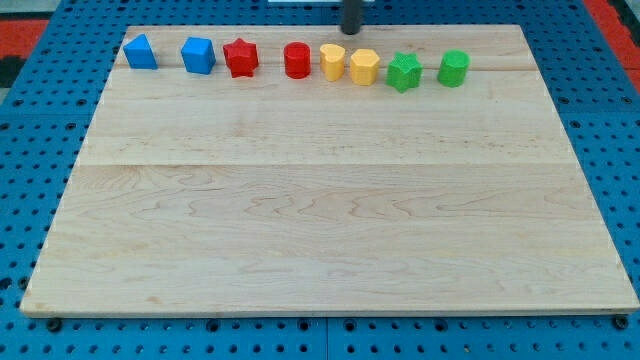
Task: Separate the red circle from the group of blocks
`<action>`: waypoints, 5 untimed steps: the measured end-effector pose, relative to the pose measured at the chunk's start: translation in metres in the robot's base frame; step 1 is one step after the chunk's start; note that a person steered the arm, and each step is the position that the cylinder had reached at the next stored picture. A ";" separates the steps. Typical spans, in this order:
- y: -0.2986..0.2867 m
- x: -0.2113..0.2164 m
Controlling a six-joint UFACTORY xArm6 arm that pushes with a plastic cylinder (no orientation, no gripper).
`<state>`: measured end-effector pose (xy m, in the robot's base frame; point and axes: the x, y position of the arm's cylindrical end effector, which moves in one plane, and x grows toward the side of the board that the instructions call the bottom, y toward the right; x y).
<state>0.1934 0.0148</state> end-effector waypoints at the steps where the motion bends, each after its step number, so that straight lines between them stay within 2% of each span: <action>1: -0.034 0.030; 2: -0.034 0.064; 3: -0.044 0.073; 4: -0.060 0.111; 5: -0.090 0.132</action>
<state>0.3256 -0.0754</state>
